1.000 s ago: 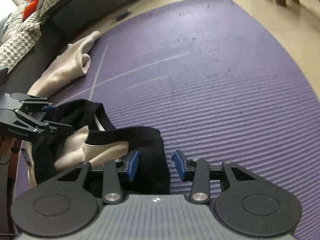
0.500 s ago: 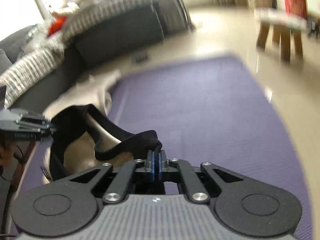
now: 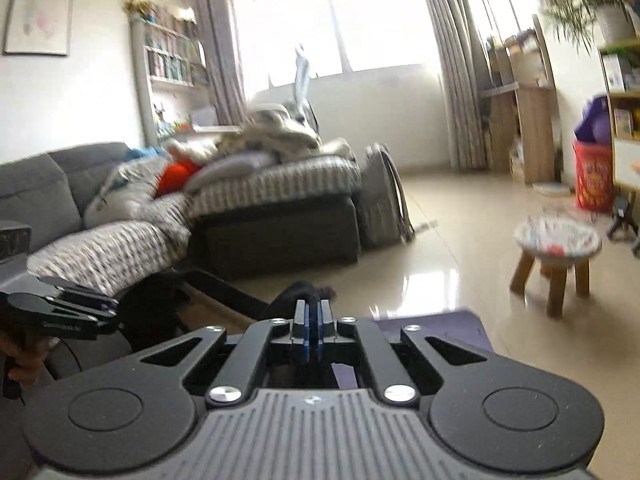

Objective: Fold clothes

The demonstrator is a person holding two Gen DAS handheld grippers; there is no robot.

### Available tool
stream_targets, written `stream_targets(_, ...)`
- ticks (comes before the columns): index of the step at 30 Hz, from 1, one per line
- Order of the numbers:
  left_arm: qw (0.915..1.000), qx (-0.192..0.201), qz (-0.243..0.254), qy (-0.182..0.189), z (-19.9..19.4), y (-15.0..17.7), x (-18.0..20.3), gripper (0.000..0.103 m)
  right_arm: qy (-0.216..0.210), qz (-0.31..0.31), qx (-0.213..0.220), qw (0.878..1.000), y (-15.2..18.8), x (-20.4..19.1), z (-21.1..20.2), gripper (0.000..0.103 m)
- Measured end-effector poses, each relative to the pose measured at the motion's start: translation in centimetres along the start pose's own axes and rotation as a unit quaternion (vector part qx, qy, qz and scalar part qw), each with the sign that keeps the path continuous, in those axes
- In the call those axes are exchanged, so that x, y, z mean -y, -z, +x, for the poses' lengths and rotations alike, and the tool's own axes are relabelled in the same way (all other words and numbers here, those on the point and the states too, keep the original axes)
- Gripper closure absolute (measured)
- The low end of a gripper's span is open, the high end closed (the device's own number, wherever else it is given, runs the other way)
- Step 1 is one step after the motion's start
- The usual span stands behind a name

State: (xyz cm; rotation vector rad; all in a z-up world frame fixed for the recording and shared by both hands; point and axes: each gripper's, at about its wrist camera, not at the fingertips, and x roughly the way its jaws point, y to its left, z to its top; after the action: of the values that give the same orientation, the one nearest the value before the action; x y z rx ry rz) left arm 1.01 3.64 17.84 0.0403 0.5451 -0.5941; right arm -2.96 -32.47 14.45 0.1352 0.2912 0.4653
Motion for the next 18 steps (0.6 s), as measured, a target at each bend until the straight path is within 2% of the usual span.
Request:
stream_targets(3,0.9999,0.0,-0.005,0.015,-1.6,-0.6,0.9,0.095,-0.004,-0.018,0.021,1.0,-1.7,-1.2,-2.1,0.103)
stream_targets(7,0.9997,-0.012,-0.008,0.017,-1.2,-1.0,1.3,0.094,0.012,-0.041,0.032,0.999,-3.5,-1.4,-3.1,0.103)
stream_targets(11,0.9982,-0.052,-0.029,-0.004,3.5,0.6,-0.2,0.094,0.03,-0.024,-0.027,0.999,-1.6,0.8,0.4,0.103)
stream_targets(13,0.9965,-0.072,-0.034,-0.026,6.4,1.8,-1.0,0.094,0.033,-0.008,-0.053,0.998,-0.3,1.7,1.8,0.099)
stream_targets(15,0.9942,-0.09,-0.037,-0.045,9.0,2.9,-1.8,0.094,0.041,0.01,-0.098,0.994,2.3,3.2,3.9,0.093)
stream_targets(17,0.9909,-0.109,-0.043,-0.067,11.1,4.2,-3.0,0.095,0.04,0.021,-0.134,0.99,4.3,3.9,5.4,0.092)
stream_targets(18,0.9899,-0.11,-0.045,-0.076,11.9,4.4,-3.6,0.095,0.041,0.025,-0.149,0.988,5.2,4.1,6.0,0.087)
